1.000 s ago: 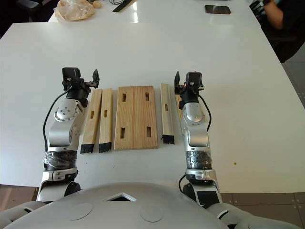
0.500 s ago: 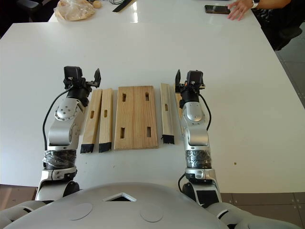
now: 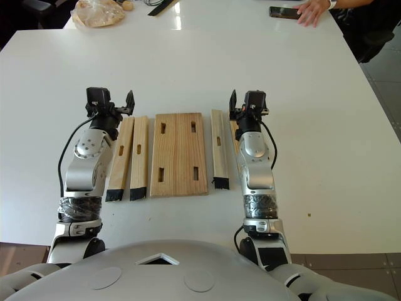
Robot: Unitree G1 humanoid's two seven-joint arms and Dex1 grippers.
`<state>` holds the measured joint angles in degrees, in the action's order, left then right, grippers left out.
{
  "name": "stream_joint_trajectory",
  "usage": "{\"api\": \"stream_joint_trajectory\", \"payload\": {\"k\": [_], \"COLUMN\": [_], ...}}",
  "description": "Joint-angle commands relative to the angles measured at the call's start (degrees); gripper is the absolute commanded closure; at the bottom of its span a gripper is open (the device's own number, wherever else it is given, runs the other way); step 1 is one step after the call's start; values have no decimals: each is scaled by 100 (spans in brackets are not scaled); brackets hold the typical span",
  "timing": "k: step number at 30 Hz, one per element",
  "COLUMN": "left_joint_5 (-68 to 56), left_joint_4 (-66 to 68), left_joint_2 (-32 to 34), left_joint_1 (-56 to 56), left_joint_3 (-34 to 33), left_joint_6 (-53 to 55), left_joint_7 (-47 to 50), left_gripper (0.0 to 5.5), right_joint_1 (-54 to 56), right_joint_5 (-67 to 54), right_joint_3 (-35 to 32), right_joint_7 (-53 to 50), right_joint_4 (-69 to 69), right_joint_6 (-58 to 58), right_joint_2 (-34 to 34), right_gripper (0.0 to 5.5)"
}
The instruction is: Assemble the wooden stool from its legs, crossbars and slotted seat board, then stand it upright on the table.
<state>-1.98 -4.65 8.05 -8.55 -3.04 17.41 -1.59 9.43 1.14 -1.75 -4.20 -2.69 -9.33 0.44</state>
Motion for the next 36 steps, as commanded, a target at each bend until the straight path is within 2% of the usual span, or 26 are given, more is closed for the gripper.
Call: {"api": "stream_joint_trajectory", "payload": {"k": [1, 16, 21, 27, 32, 36], "left_joint_5": [74, 94, -84, -455, -734, -941], "left_joint_4": [4, -173, -1602, -3022, -3150, -3053], "left_joint_2": [-19, 5, 576, 1638, 2100, 2087], "left_joint_1": [-40, 136, 1246, 2367, 2835, 2877], "left_joint_3": [21, 18, -239, -717, -903, -1018], "left_joint_6": [-17, 89, 895, 1963, 2495, 2698], "left_joint_7": [26, -38, -605, -1632, -2152, -2234], "left_gripper": [112, 112, 112, 112, 112, 171], "right_joint_1": [4, -35, -305, -1027, -1312, -1326], "right_joint_5": [29, 37, 52, 124, 198, 198], "right_joint_3": [31, 59, -7, 15, 12, -21], "right_joint_7": [12, 38, -73, -385, -569, -639], "right_joint_4": [-13, 44, 277, 843, 1074, 1091], "right_joint_6": [18, -47, -75, -126, -117, -112], "right_joint_2": [-12, -20, 4, 231, 383, 394], "right_gripper": [199, 199, 199, 199, 199, 200]}}
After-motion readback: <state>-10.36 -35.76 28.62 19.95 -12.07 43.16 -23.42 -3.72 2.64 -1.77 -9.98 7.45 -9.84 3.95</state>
